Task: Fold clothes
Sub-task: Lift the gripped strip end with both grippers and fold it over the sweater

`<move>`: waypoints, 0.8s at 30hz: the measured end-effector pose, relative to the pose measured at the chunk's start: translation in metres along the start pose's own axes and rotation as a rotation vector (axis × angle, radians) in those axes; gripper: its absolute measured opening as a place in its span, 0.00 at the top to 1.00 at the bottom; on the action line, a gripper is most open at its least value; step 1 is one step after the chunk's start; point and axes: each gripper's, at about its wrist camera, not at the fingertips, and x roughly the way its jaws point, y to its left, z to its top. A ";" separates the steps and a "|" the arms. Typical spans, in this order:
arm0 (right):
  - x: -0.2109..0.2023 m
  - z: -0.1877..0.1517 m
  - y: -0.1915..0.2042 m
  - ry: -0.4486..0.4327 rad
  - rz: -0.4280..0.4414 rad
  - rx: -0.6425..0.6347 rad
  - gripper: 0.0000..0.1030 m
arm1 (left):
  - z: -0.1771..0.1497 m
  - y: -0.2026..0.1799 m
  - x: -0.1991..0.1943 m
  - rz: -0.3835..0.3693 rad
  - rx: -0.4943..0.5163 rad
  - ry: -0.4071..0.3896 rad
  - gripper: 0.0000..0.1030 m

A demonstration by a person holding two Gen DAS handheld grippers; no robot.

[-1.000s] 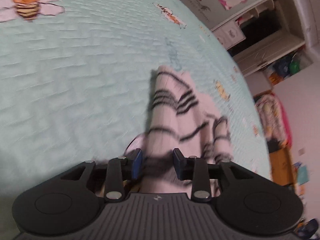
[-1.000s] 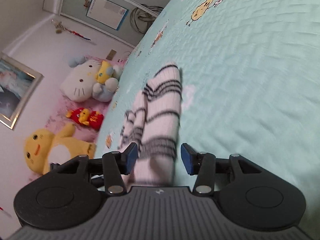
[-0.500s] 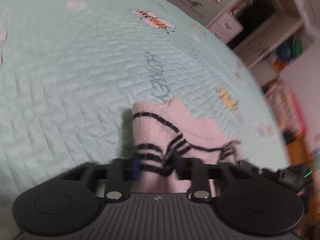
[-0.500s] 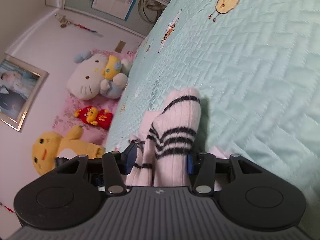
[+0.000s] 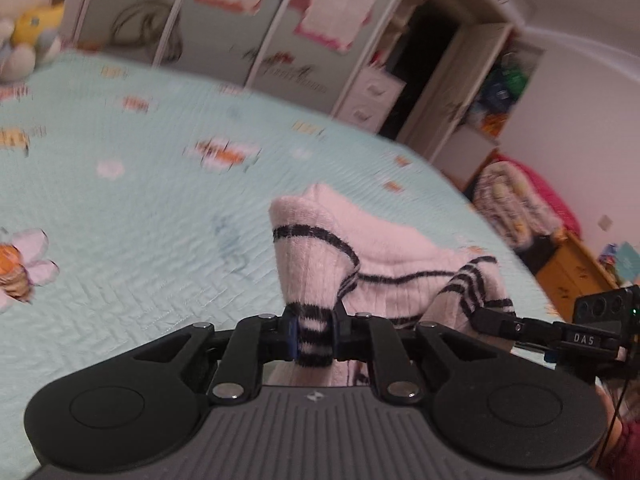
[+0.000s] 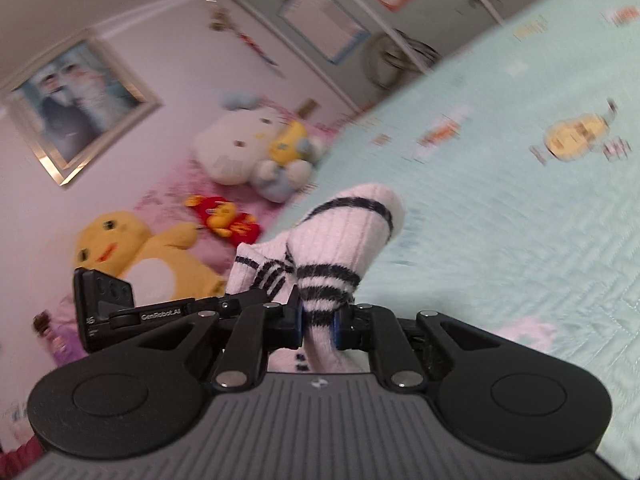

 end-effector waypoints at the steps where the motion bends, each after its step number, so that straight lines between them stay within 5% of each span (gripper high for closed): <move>1: -0.012 -0.001 0.016 -0.009 0.017 -0.023 0.88 | -0.003 -0.006 -0.019 -0.014 0.008 -0.016 0.86; 6: -0.077 -0.036 0.097 -0.032 0.097 -0.119 0.88 | -0.036 -0.030 -0.118 -0.057 0.067 -0.082 0.86; 11: -0.132 -0.113 0.169 0.025 0.083 -0.344 0.88 | -0.120 -0.053 -0.188 -0.026 0.257 -0.097 0.83; 15: -0.158 -0.210 0.198 0.157 -0.027 -0.603 0.85 | -0.224 -0.038 -0.197 -0.046 0.294 0.088 0.74; 19: -0.165 -0.303 0.193 0.386 -0.177 -0.703 0.76 | -0.313 -0.021 -0.186 0.013 0.270 0.343 0.73; 24: -0.209 -0.337 0.195 0.393 -0.264 -0.602 0.55 | -0.335 -0.009 -0.224 -0.075 0.132 0.351 0.65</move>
